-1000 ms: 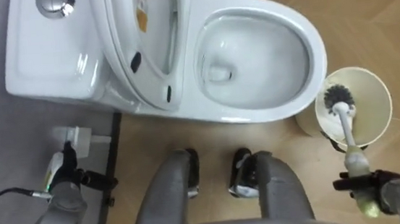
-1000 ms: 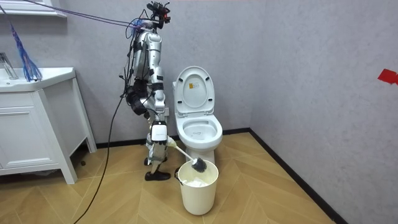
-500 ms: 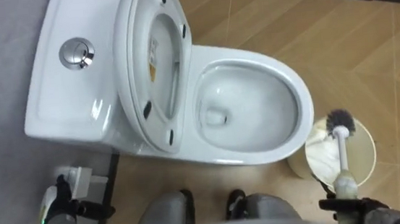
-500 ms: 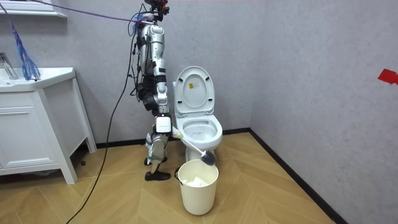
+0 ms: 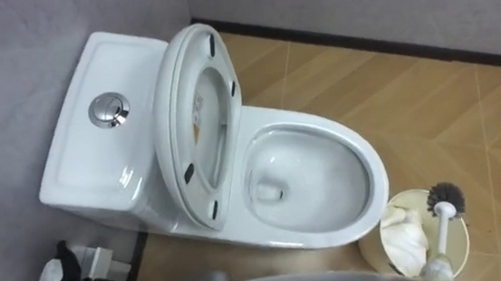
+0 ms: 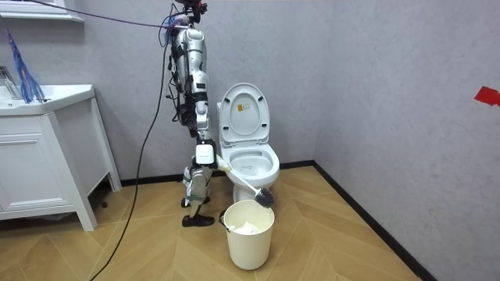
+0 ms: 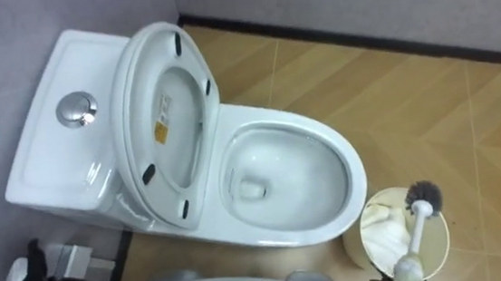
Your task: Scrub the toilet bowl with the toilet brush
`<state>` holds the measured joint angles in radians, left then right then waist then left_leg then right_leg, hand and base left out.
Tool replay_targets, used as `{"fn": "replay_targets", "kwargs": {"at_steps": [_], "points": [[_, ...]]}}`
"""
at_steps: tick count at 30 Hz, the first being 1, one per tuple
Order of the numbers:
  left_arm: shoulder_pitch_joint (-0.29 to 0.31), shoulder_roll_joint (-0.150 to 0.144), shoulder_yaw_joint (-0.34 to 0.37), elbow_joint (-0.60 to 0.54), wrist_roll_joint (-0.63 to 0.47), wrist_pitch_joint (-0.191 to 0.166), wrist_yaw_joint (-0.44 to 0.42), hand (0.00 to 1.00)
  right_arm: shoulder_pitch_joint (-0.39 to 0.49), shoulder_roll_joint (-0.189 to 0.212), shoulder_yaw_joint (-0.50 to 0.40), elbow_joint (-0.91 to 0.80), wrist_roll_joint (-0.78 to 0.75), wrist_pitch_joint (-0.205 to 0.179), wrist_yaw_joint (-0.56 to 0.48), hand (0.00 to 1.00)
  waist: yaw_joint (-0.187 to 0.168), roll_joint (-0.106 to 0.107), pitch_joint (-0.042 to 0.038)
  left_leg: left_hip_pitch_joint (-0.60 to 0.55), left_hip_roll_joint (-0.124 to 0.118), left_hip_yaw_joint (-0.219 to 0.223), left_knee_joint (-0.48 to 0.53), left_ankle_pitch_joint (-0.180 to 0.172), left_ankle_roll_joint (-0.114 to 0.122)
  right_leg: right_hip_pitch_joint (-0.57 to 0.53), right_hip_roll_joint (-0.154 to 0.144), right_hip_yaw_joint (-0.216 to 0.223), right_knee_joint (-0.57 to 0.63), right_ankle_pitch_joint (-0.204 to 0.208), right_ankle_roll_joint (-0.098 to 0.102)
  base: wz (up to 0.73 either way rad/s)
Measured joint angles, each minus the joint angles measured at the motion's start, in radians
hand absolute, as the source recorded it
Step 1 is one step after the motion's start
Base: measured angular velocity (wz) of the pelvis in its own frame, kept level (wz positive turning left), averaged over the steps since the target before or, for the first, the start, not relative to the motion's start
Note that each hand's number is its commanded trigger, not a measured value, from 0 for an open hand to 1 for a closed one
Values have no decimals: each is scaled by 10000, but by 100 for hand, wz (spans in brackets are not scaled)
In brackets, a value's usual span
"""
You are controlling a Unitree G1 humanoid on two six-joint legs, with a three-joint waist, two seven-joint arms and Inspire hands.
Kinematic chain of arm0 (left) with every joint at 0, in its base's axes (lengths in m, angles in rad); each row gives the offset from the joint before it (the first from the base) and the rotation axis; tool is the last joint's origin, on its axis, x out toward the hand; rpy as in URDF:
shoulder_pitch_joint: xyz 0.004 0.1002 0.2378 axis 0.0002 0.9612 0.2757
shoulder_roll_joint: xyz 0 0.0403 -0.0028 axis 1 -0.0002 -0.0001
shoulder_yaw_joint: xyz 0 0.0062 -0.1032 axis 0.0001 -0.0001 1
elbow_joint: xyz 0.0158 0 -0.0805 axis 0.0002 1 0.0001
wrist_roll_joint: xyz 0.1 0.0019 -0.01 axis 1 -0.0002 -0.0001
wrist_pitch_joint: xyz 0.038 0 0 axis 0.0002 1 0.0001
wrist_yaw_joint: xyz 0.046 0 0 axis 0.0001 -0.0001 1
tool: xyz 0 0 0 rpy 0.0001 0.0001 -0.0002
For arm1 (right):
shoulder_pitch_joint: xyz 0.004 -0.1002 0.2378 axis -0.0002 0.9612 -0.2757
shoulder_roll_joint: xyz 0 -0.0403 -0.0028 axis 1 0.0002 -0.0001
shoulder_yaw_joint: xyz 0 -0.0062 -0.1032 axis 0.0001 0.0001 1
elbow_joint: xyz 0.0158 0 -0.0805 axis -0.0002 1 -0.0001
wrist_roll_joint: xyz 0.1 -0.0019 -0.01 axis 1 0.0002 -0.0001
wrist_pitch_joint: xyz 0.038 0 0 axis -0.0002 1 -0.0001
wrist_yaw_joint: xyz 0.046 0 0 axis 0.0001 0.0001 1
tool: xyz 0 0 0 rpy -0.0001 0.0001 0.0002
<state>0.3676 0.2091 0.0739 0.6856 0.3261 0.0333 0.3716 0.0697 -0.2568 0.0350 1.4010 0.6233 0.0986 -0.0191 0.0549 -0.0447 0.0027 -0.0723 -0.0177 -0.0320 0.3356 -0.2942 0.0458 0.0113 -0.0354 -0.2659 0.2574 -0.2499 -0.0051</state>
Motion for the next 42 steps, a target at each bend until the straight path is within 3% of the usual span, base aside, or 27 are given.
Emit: {"fn": "replay_targets", "kwargs": {"at_steps": [7, 15, 18, 21, 23, 28, 34, 42], "points": [[447, -136, 48, -1064, 1482, -38, 844, 0, 226, 226, -179, -83, -175, -119, 126, 100, -18, -156, -29, 326, -87, -303, -156, 75, -81, 441, 30, -344, -254, 51, -40, 13], [602, -193, 49, -2684, 1622, -91, 1279, 0, 252, 224, -182, -309, -160, -158, 249, 100, 45, -156, -17, 512, -131, -497, -458, 247, -122, 631, 9, -414, -411, 87, -48, 6], [674, -179, 51, -2966, 1804, -51, 1278, 0, 44, 225, -158, -41, -395, -168, 439, 100, 61, -197, -4, 523, -134, -554, -479, 275, -130, 638, 10, -446, -469, 90, -50, 6], [848, -186, 86, -3847, 1902, 26, 1298, 0, -114, 238, -149, 115, -401, -188, 513, 100, 127, -242, 80, 634, -136, -588, -446, 286, -136, 762, 48, -489, -678, 186, -49, 3], [848, -184, 100, -4209, 1905, -36, 1419, 0, -202, 240, -148, 195, -404, -240, 512, 100, 196, -257, 86, 637, -134, -583, -449, 288, -134, 778, 55, -482, -716, 201, -51, 0], [816, -183, 30, -5533, 2788, -579, 1708, 0, -302, 239, -178, 188, -861, -246, 436, 100, 361, -313, 99, 672, -138, -513, -465, 288, -132, 779, 76, -405, -717, 214, -61, -5], [1080, -185, 18, -6188, 3771, -562, 1709, 0, -218, 239, -193, 30, -1297, -362, 379, 100, 361, -322, 63, 683, -123, -516, -511, 291, -136, 766, 80, -394, -730, 221, -67, -1], [1068, -170, -69, -6312, 4088, -565, 1708, 0, -193, 241, -170, 124, -1586, -615, 465, 100, 280, -176, 24, 633, -138, -587, -461, 311, -136, 771, 59, -459, -742, 226, -66, 2]]}}
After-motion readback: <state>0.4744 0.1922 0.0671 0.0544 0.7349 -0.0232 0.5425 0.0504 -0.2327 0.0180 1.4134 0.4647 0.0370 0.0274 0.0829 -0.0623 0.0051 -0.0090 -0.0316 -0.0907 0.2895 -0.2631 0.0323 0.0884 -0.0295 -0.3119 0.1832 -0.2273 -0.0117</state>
